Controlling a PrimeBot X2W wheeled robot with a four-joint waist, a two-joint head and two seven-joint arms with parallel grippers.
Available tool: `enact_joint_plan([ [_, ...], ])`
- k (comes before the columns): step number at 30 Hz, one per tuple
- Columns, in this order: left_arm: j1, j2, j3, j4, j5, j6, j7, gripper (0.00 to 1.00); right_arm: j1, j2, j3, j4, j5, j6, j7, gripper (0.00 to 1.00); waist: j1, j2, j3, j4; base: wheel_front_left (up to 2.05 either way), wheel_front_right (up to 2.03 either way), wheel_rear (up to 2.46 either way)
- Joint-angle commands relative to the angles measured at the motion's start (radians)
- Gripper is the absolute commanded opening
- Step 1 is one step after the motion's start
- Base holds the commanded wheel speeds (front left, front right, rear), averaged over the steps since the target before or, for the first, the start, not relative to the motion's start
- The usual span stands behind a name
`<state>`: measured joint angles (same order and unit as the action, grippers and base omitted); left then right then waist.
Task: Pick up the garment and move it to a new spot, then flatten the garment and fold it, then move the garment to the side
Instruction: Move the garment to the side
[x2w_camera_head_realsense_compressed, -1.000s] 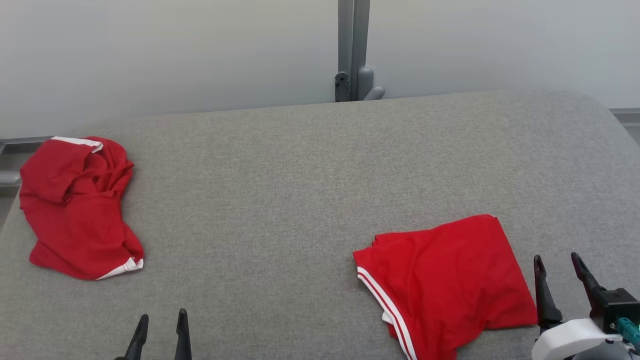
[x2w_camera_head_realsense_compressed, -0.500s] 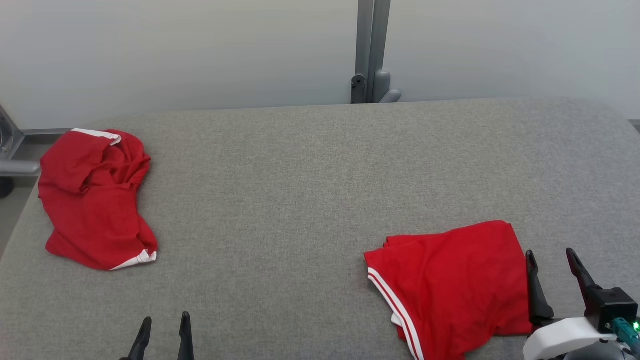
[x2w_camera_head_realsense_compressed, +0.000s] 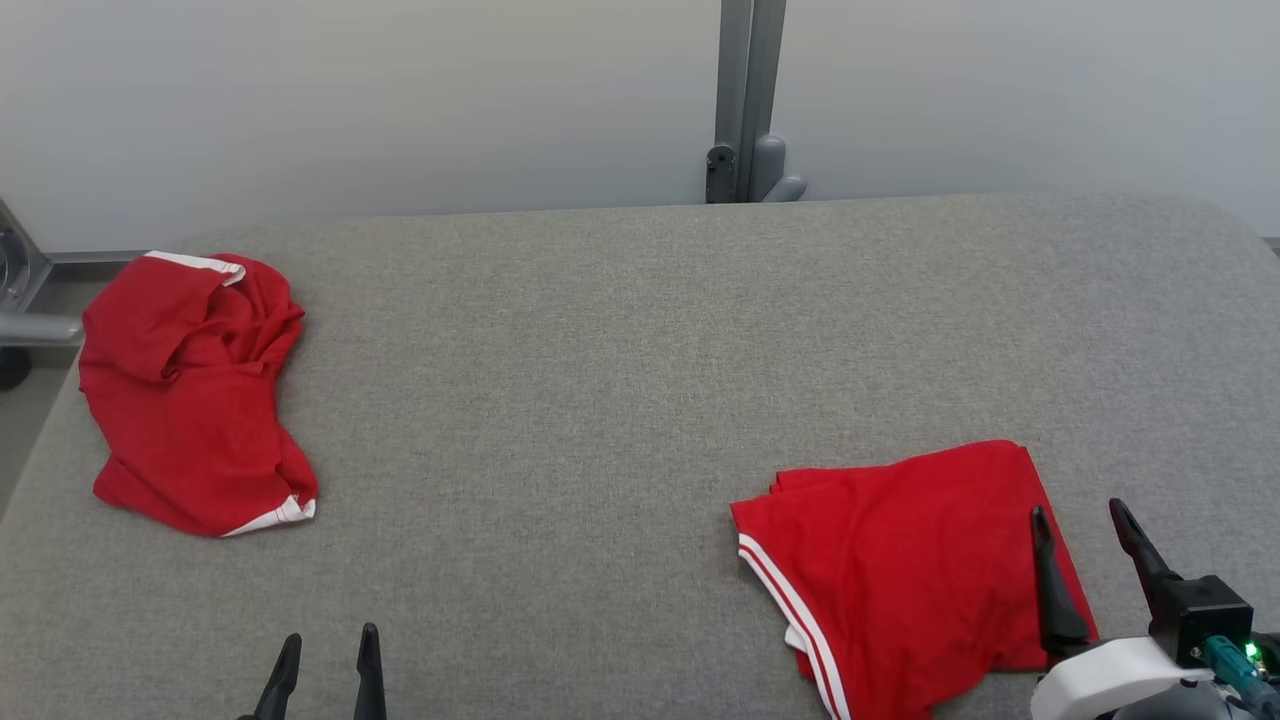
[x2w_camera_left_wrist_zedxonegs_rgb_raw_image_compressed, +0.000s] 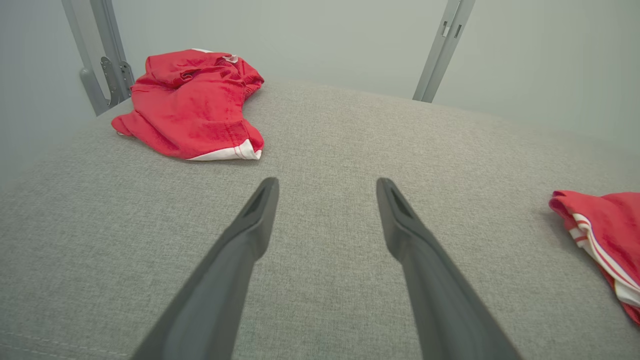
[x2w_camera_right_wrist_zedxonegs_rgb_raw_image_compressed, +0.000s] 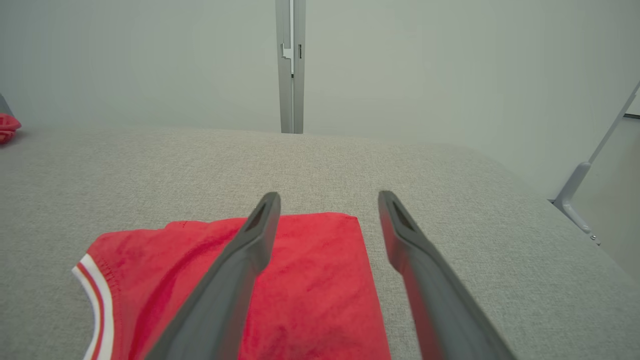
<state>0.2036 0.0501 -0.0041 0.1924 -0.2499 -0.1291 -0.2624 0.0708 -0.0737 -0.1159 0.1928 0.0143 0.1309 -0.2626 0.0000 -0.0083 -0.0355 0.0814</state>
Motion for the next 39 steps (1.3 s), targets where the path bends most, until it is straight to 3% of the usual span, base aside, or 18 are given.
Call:
enact_joint_plan([
  [1, 0.002, 0.001, 0.003, -0.005, 0.001, -0.003, -0.003, 1.00, -0.007, -0.003, 0.002, -0.003, 0.002, 0.000, -0.003, 1.00, 0.0000, 0.0083, 0.000, 0.000, 0.00, 0.00, 0.00],
  [5, 0.012, 0.001, 0.010, -0.013, -0.004, -0.003, -0.003, 1.00, -0.008, -0.011, 0.002, 0.001, 0.040, 0.000, -0.003, 1.00, 0.0000, 0.0083, 0.000, 0.001, 0.00, 0.00, 0.00],
  [7, 0.020, 0.001, 0.017, -0.018, -0.008, -0.003, -0.003, 1.00, -0.029, -0.062, 0.058, 0.055, 0.114, -0.001, 0.024, 1.00, 0.0000, 0.0083, 0.002, -0.004, 0.00, 0.00, 0.00],
  [13, 0.031, 0.001, 0.027, -0.025, -0.018, -0.003, -0.003, 1.00, -0.116, -0.214, 0.138, 0.040, 0.273, -0.001, 0.299, 1.00, 0.0000, 0.0083, 0.023, -0.029, 0.00, 0.00, 0.00],
  [18, 0.004, 0.001, 0.018, -0.030, -0.020, -0.003, -0.003, 1.00, -0.183, -0.333, 0.206, 0.064, 0.303, -0.001, 0.498, 1.00, 0.0000, 0.0083, 0.065, -0.042, 0.00, 0.00, 0.00],
  [24, -0.038, 0.001, 0.014, -0.031, -0.014, -0.003, -0.003, 1.00, -0.280, -0.339, 0.271, 0.190, 0.288, -0.001, 0.544, 1.00, 0.0000, 0.0083, 0.118, -0.048, 0.00, 0.00, 0.00],
  [31, -0.069, 0.001, 0.005, -0.030, -0.010, -0.003, -0.003, 1.00, -0.388, -0.288, 0.314, 0.381, 0.319, -0.001, 0.522, 1.00, 0.0000, 0.0083, 0.152, -0.043, 0.00, 0.00, 0.00],
  [32, -0.071, 0.001, 0.003, -0.031, -0.010, -0.003, -0.003, 1.00, -0.400, -0.286, 0.321, 0.403, 0.325, -0.001, 0.517, 0.87, 0.0000, 0.0083, 0.154, -0.042, 0.00, 0.00, 0.00],
  [33, -0.073, 0.001, 0.001, -0.032, -0.010, -0.003, -0.003, 1.00, -0.408, -0.285, 0.332, 0.421, 0.336, -0.001, 0.514, 0.22, 0.0000, 0.0083, 0.156, -0.040, 0.00, 0.00, 0.00],
  [34, -0.073, 0.001, 0.001, -0.032, -0.010, -0.003, -0.003, 1.00, -0.408, -0.285, 0.332, 0.421, 0.336, -0.001, 0.514, 0.22, 0.0000, 0.0083, 0.156, -0.040, 0.00, 0.00, 0.00],
  [35, -0.075, 0.001, 0.000, -0.034, -0.011, -0.003, -0.003, 1.00, -0.413, -0.280, 0.342, 0.437, 0.355, -0.001, 0.516, 0.00, 0.0000, 0.0083, 0.156, -0.041, 0.00, 0.00, 0.00],
  [39, -0.073, 0.001, 0.007, -0.042, -0.016, -0.003, -0.003, 1.00, -0.429, -0.298, 0.387, 0.466, 0.410, -0.001, 0.496, 0.00, 0.0000, 0.0083, 0.154, -0.056, 0.00, 0.00, 0.00],
])
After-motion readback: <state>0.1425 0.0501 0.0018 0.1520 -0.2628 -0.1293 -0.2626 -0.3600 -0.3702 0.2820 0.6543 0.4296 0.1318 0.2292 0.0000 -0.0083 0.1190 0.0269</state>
